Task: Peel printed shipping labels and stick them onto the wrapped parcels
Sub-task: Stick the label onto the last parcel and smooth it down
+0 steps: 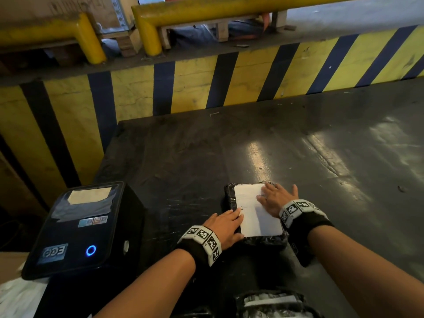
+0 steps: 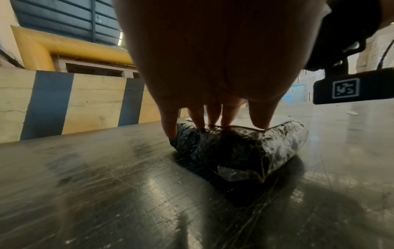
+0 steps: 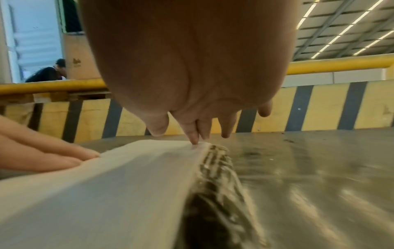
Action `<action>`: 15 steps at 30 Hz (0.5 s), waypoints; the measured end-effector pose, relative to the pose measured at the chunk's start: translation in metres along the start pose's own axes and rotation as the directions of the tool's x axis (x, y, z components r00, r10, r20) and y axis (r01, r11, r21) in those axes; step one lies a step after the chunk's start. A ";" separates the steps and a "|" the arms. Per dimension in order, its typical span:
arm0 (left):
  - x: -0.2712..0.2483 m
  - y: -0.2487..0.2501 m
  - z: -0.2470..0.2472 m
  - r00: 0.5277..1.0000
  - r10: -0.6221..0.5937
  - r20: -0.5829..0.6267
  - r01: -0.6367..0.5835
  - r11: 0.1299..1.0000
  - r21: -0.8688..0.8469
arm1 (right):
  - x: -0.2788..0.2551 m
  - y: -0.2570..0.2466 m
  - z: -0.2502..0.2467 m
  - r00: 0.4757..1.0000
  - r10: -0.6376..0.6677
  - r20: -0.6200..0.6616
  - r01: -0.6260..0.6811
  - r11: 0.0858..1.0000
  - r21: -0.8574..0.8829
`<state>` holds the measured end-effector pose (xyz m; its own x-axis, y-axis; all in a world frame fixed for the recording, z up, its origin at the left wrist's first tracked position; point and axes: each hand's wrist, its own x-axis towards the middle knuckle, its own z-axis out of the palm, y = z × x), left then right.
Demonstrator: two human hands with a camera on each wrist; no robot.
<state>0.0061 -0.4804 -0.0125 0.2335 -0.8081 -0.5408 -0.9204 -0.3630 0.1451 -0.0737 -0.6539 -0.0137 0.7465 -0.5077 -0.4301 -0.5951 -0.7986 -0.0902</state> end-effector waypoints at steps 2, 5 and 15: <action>0.001 0.000 0.002 1.000 0.005 -0.007 -0.005 1.000 -0.006 | -0.004 -0.015 0.001 0.993 -0.113 -0.022 0.112 0.993 -0.039; 0.000 -0.001 0.005 1.000 0.021 -0.017 -0.021 1.000 -0.005 | -0.012 -0.032 0.014 0.971 -0.233 0.050 0.236 0.969 -0.073; -0.005 0.003 0.004 1.000 0.000 0.031 -0.001 1.000 0.017 | -0.016 0.005 0.010 0.999 -0.037 0.025 0.038 0.999 -0.029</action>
<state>0.0010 -0.4756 -0.0133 0.2233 -0.7936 -0.5659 -0.9257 -0.3545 0.1318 -0.0915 -0.6460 -0.0163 0.7605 -0.4691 -0.4491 -0.5572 -0.8265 -0.0804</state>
